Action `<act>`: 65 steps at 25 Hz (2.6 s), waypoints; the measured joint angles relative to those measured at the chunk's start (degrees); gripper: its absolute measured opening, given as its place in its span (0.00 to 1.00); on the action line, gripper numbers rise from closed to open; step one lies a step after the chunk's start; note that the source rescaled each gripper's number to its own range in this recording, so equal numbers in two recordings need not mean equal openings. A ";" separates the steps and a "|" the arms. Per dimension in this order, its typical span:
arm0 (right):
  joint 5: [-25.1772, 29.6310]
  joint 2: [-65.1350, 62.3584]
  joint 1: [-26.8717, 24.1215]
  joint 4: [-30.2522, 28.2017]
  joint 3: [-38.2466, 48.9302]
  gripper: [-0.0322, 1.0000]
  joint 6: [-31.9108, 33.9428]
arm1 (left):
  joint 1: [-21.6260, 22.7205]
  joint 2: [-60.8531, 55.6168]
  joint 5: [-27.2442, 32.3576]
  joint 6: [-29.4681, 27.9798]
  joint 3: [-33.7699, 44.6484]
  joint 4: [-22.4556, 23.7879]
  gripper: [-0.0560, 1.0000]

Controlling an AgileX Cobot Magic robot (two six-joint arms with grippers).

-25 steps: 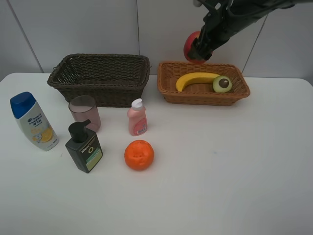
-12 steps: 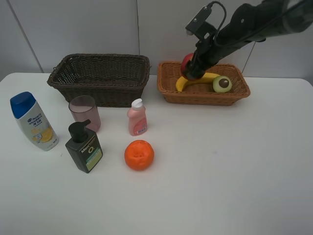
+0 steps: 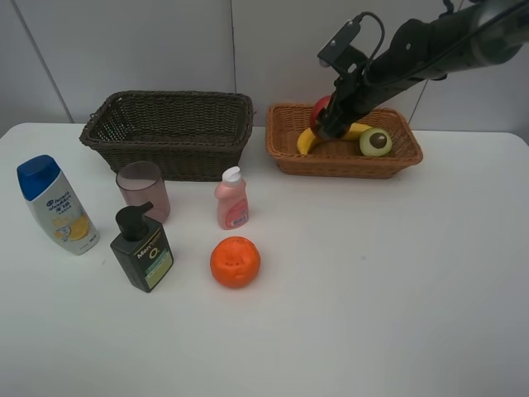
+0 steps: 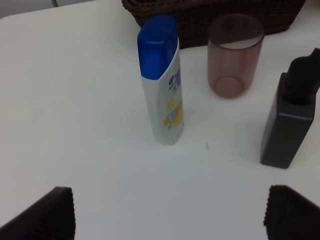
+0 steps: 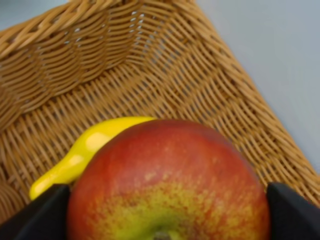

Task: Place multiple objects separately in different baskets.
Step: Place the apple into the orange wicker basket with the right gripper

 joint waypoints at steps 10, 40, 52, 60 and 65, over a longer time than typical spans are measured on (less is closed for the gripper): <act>-0.19 0.00 0.00 1.09 0.00 0.70 0.00 | 0.00 0.00 0.00 0.00 0.00 0.00 1.00; 0.80 0.00 0.00 4.11 -0.22 1.00 0.00 | 0.00 0.00 0.00 0.00 0.00 0.00 1.00; 0.86 0.00 0.00 4.11 -0.22 1.00 0.00 | 0.00 0.00 0.00 0.00 0.00 0.00 1.00; 3.21 -1.52 0.00 4.11 -0.22 1.00 0.00 | 0.00 0.00 0.00 0.00 0.00 0.00 1.00; 5.94 -3.38 0.00 4.11 -0.22 1.00 0.24 | 0.00 0.00 0.00 0.00 0.00 0.00 1.00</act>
